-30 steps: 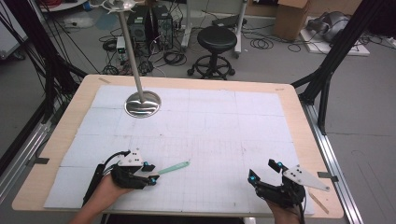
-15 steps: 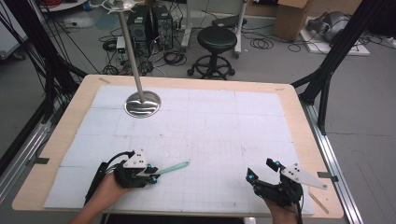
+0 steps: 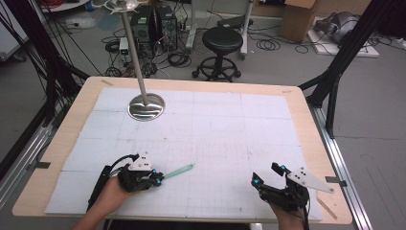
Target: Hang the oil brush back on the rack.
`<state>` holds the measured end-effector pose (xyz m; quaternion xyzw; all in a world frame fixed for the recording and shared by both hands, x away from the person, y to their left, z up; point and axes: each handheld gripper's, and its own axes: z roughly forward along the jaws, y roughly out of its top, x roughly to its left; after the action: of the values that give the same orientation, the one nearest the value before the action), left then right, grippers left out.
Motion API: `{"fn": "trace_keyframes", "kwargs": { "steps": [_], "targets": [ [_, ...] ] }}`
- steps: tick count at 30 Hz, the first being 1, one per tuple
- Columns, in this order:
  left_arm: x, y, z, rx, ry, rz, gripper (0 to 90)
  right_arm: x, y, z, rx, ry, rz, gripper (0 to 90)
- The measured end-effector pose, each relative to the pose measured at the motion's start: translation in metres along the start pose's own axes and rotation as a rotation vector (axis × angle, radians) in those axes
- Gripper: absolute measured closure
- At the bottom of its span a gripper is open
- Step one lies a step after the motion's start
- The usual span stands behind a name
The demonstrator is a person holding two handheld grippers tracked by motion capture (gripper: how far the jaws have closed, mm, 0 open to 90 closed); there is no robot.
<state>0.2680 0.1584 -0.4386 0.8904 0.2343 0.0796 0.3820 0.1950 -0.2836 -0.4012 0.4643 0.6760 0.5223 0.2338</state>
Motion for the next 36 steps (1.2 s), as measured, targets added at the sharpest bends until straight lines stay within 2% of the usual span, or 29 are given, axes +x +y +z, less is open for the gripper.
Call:
{"fn": "trace_keyframes", "kwargs": {
  "steps": [3,6,10,11,12,16,17,18,19,20,21,22,23,24,25,26,27,28,29,36],
  "targets": [
    [0.002,0.0,-0.001,-0.021,-0.021,-0.022,82.0,-0.001,0.0,-0.001,0.003,-0.002,0.003,17.0],
    [0.004,0.001,-0.007,-0.075,-0.031,-0.045,82.0,0.0,0.0,-0.001,0.003,-0.001,0.008,17.2],
    [0.006,0.001,-0.012,-0.106,-0.022,-0.061,82.1,0.0,-0.001,-0.001,0.005,0.0,0.004,17.2],
    [0.005,0.002,-0.015,-0.141,-0.027,-0.068,82.1,0.0,-0.001,0.0,0.009,0.003,0.006,17.2],
    [0.004,0.003,-0.017,-0.156,-0.027,-0.071,82.1,0.001,-0.001,0.0,0.007,0.004,0.002,17.3],
    [-0.001,0.007,-0.02,-0.185,-0.022,-0.056,82.0,0.002,0.0,0.002,0.01,0.011,0.011,17.2],
    [-0.004,0.011,-0.023,-0.216,-0.034,-0.05,82.1,0.003,0.0,0.003,0.008,0.008,0.008,17.2],
    [-0.004,0.011,-0.023,-0.216,-0.034,-0.05,82.1,0.003,0.0,0.003,0.008,0.008,0.008,17.2],
    [-0.008,0.015,-0.026,-0.247,-0.038,-0.044,82.1,0.006,0.001,0.005,0.003,0.015,0.005,17.1],
    [-0.008,0.015,-0.026,-0.247,-0.038,-0.044,82.1,0.008,0.001,0.006,0.002,0.022,0.008,17.1],
    [-0.011,0.02,-0.027,-0.285,-0.043,-0.045,82.1,0.01,0.002,0.007,0.0,0.031,0.01,17.1],
    [-0.011,0.02,-0.027,-0.285,-0.043,-0.045,82.1,0.01,0.002,0.007,0.0,0.031,0.01,17.1],
    [-0.015,0.024,-0.03,-0.323,-0.043,-0.043,82.1,0.016,0.003,0.01,-0.006,0.055,0.016,17.0],
    [-0.015,0.024,-0.03,-0.323,-0.043,-0.043,82.1,0.016,0.003,0.01,-0.006,0.055,0.016,17.0],
    [-0.017,0.027,-0.032,-0.361,-0.042,-0.042,82.0,0.021,0.005,0.012,-0.011,0.069,0.012,16.3],
    [-0.017,0.027,-0.032,-0.361,-0.042,-0.042,82.0,0.021,0.005,0.012,-0.011,0.069,0.012,16.3],
    [-0.019,0.031,-0.033,-0.396,-0.043,-0.04,82.1,0.026,0.006,0.016,-0.015,0.081,0.009,15.6],
    [-0.019,0.031,-0.033,-0.396,-0.043,-0.04,82.1,0.026,0.006,0.016,-0.015,0.081,0.009,15.6],
    [-0.021,0.035,-0.035,-0.419,-0.044,-0.021,82.0,0.029,0.007,0.018,-0.011,0.092,0.009,15.6],
    [-0.027,0.044,-0.037,-0.479,-0.04,-0.023,82.0,0.032,0.01,0.019,-0.022,0.114,0.006,15.7]
  ]
}}
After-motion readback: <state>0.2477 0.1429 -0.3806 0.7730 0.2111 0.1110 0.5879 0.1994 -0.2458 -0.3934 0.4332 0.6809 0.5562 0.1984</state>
